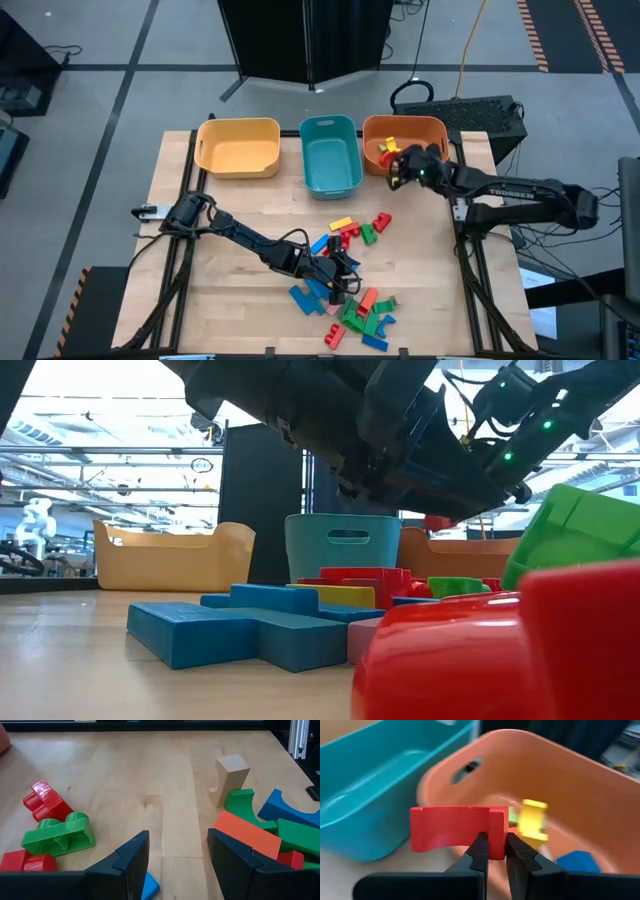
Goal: Sort blocks by size
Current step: Put the red arch block into the orange bin, then put the light brown arch block into the orange bin
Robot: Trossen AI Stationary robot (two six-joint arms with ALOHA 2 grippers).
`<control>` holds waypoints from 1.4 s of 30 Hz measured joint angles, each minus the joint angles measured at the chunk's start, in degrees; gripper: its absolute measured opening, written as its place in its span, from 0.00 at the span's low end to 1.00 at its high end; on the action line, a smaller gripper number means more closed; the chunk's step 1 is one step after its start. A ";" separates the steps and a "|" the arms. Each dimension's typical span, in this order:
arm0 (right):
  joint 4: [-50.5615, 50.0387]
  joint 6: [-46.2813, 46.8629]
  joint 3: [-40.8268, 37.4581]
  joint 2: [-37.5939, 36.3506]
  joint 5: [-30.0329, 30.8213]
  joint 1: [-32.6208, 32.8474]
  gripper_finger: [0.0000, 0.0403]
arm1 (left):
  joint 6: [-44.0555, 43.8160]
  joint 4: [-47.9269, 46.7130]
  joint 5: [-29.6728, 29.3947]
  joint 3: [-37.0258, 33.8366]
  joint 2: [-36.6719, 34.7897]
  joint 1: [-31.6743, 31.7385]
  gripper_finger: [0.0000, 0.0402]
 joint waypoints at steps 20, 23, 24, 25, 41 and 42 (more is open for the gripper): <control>5.42 -5.93 0.00 8.83 -8.99 -23.05 0.12 | -0.44 -1.75 0.02 0.00 0.00 0.00 0.48; 6.40 -5.74 0.00 9.66 -9.15 -23.46 0.15 | -0.46 -1.70 0.00 0.00 0.00 0.00 0.48; 6.54 -5.74 0.00 9.70 -9.13 -23.46 0.16 | -0.46 -1.70 0.01 0.00 0.00 0.00 0.48; 6.57 -5.74 0.00 9.70 -9.11 -23.46 0.18 | -0.45 -1.72 0.02 0.00 0.00 0.00 0.48; 6.14 -6.35 0.00 6.08 -21.57 -21.62 0.35 | -0.44 -1.68 -0.26 0.00 0.00 0.00 0.48; 5.98 -6.33 0.00 5.02 -23.25 -20.95 0.35 | -0.44 -1.68 -0.26 0.00 0.00 0.00 0.48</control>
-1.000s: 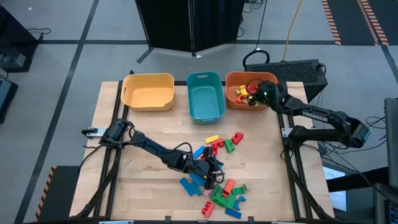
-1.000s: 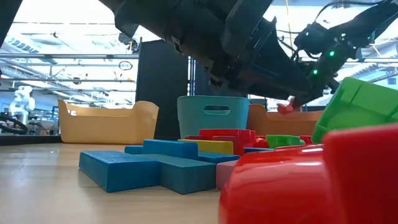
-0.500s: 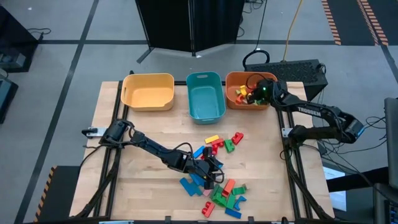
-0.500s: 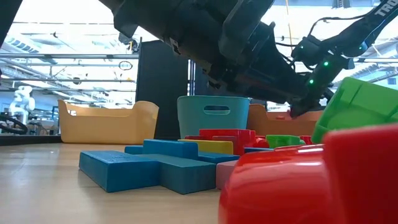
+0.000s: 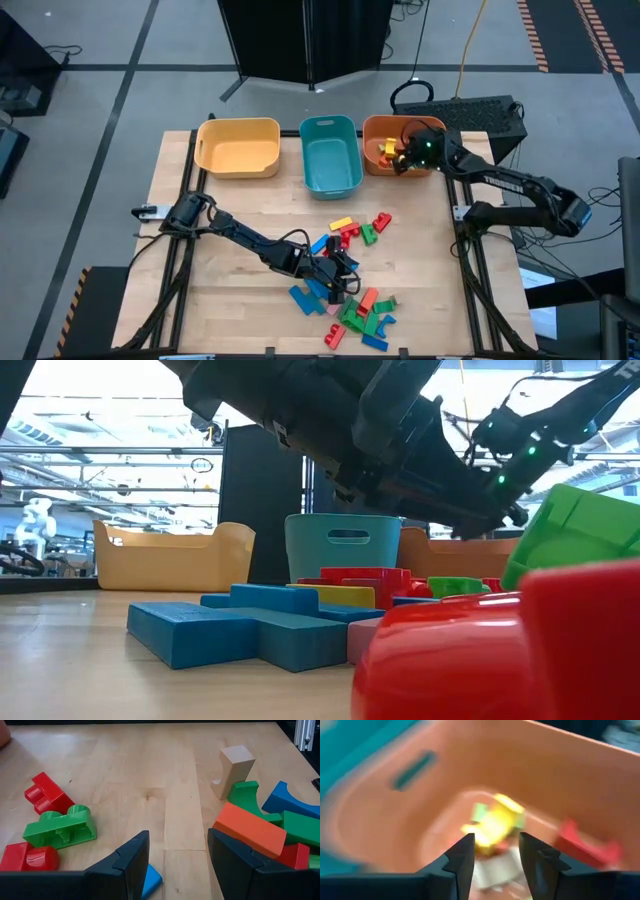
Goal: Sort blocks by size
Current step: Put the light brown arch block into the orange bin
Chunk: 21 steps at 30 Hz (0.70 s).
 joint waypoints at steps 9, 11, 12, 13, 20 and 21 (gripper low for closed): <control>-8.36 2.35 0.00 -12.12 -5.71 9.65 0.33 | 0.00 0.04 -0.42 0.00 0.02 0.00 0.48; -9.31 2.36 0.00 -14.49 -7.68 12.64 0.33 | -0.04 0.04 -0.83 0.00 0.00 0.00 0.48; -9.58 2.57 0.00 -15.50 -9.07 14.23 0.33 | -0.04 0.04 -0.85 0.00 0.02 0.00 0.48; -9.58 2.99 0.00 -16.36 -10.52 15.95 0.33 | -0.04 0.04 -0.86 0.00 0.02 0.00 0.48; -11.53 5.34 0.00 -18.83 -17.83 28.37 0.33 | -0.09 0.06 -1.05 0.00 0.02 0.00 0.48; -12.28 5.35 0.00 -18.81 -18.59 30.21 0.33 | -0.09 0.07 -1.05 0.00 0.02 0.00 0.48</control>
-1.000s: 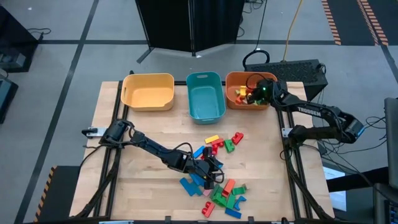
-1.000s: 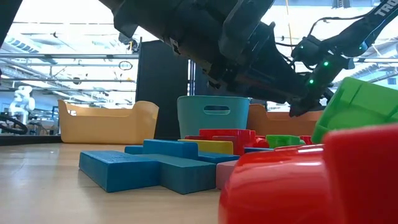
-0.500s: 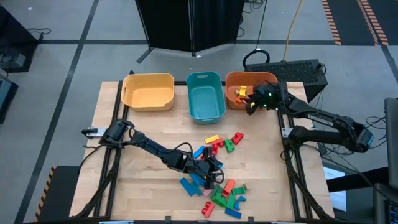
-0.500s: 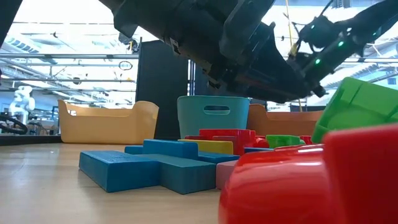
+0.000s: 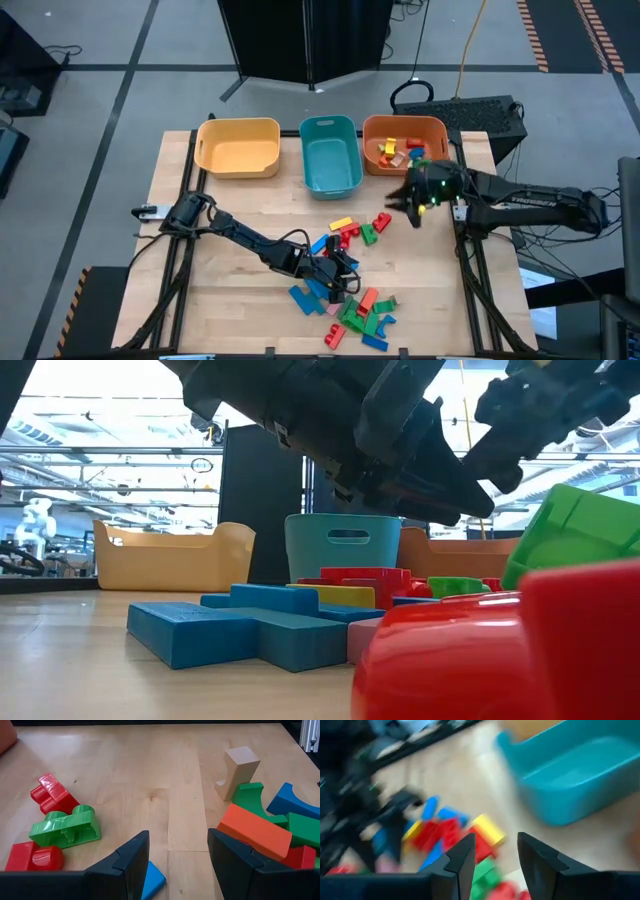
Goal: Sort blocks by size
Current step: Put the light brown arch block into the orange bin
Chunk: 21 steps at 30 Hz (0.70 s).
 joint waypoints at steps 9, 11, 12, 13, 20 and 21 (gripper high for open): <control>-2.64 5.73 0.00 0.51 -0.23 16.19 0.33 | 0.00 0.00 -0.01 0.00 0.00 0.00 0.48; -2.45 6.31 0.00 1.10 -0.17 19.77 0.33 | 0.02 0.00 -0.22 0.00 0.00 0.00 0.48; -2.21 6.34 0.00 1.60 0.04 21.56 0.33 | 0.01 0.00 -0.22 0.00 0.00 -0.01 0.48; -2.09 6.09 0.00 2.04 0.39 23.42 0.33 | 0.00 0.00 -0.22 0.00 0.00 0.00 0.48; 1.87 7.19 0.00 8.64 8.26 37.07 0.33 | 0.00 -0.02 -0.22 0.00 0.00 -0.01 0.48; 3.28 7.54 0.00 9.90 9.28 38.65 0.33 | 0.00 0.00 -0.23 0.00 0.00 0.00 0.48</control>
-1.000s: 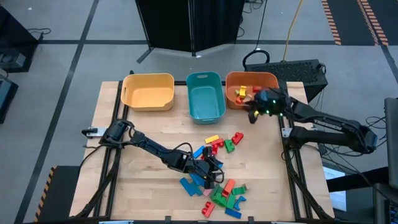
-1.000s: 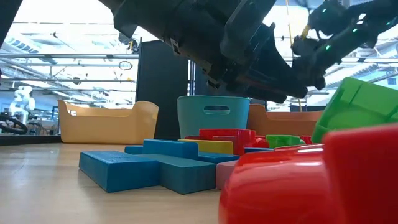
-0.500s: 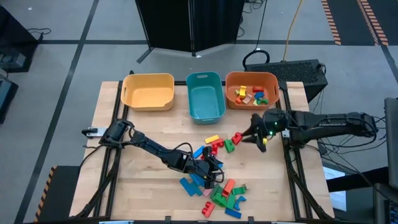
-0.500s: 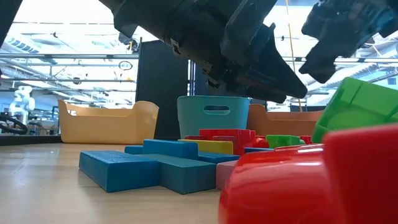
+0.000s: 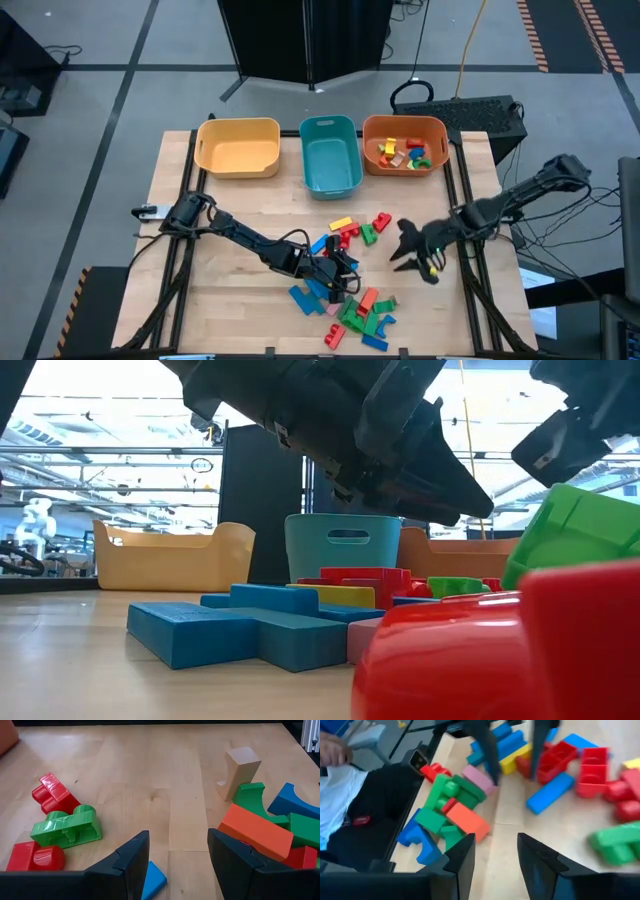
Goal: Sort blocks by size
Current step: Put the light brown arch block into the orange bin
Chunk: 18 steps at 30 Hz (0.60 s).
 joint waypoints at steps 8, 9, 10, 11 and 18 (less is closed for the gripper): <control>8.31 1.42 0.00 9.07 5.98 8.78 0.33 | -0.04 0.00 -0.01 0.00 0.00 0.00 0.48; 9.06 1.47 0.00 9.94 6.05 9.33 0.33 | -0.04 0.00 0.00 0.00 0.00 0.00 0.48; 9.77 1.71 0.00 10.79 6.06 9.86 0.33 | -0.06 0.00 -0.01 0.00 0.00 0.00 0.48; 10.71 2.08 0.00 11.67 6.11 10.35 0.33 | -0.07 0.00 0.00 0.00 0.00 -0.01 0.48; 14.83 5.91 0.00 16.12 6.20 14.50 0.33 | -0.16 0.00 -0.17 0.00 0.00 0.00 0.48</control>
